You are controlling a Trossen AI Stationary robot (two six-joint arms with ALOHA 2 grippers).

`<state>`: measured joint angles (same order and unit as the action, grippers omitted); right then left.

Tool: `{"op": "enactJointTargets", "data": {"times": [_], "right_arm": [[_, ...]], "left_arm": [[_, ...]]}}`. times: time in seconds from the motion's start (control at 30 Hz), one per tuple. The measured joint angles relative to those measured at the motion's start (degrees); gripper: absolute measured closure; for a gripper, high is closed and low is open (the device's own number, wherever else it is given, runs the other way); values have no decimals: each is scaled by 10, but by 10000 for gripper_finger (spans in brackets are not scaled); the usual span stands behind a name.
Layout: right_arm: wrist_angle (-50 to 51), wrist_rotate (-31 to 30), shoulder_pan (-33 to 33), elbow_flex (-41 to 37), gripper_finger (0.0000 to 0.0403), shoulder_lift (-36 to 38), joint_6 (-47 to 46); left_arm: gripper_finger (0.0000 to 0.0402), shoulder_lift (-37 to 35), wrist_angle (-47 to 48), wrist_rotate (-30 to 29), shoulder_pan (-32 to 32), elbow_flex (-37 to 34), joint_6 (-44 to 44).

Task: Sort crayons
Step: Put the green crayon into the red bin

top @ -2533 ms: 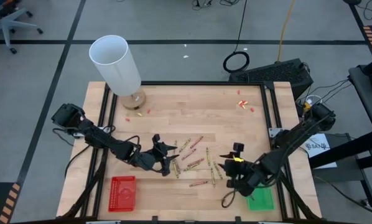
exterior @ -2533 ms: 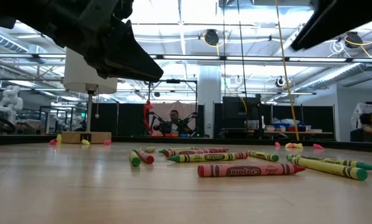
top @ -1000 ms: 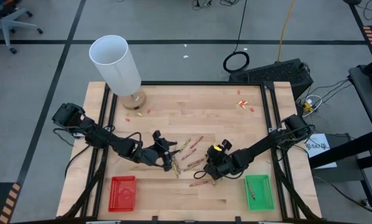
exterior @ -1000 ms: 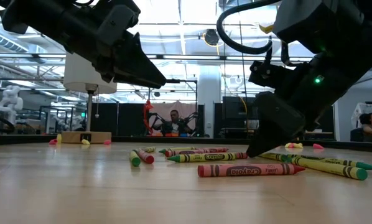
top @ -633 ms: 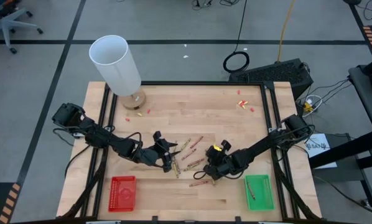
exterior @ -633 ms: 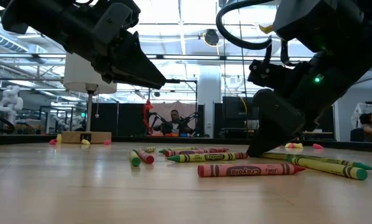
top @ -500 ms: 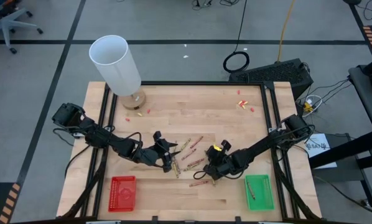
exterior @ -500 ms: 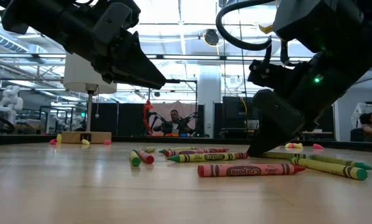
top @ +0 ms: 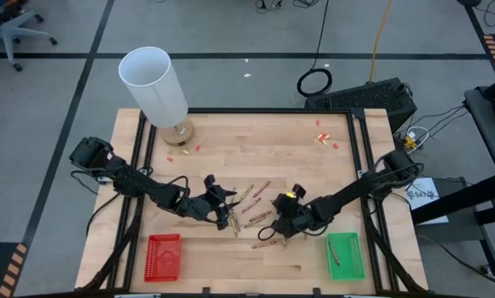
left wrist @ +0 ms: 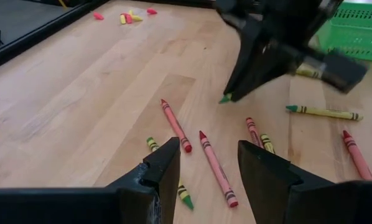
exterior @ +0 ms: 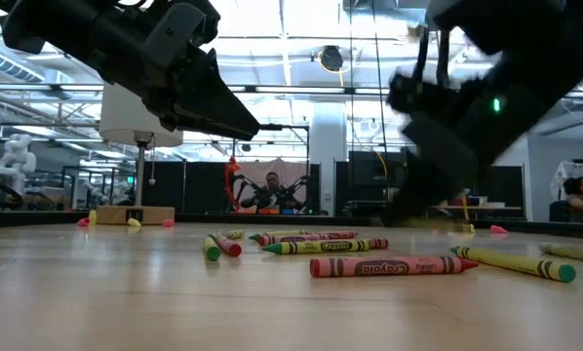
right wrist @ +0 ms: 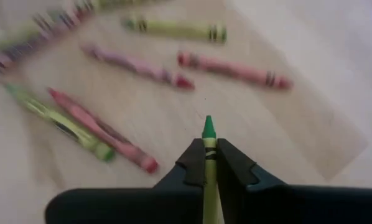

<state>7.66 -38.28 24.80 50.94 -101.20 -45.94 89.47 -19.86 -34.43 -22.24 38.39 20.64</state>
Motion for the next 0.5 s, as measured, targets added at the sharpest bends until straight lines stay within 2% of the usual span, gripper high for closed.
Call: {"op": "enactJointTargets", "data": {"times": [0.17, 0.5], "right_arm": [[-19, -15, 0, 0, 400, 57, 67], [-148, -22, 0, 1, 401, 147, 279]], "left_arm": [[242, 0, -2, 0, 0, 0, 11], [242, 0, -13, 3, 0, 0, 16]]}}
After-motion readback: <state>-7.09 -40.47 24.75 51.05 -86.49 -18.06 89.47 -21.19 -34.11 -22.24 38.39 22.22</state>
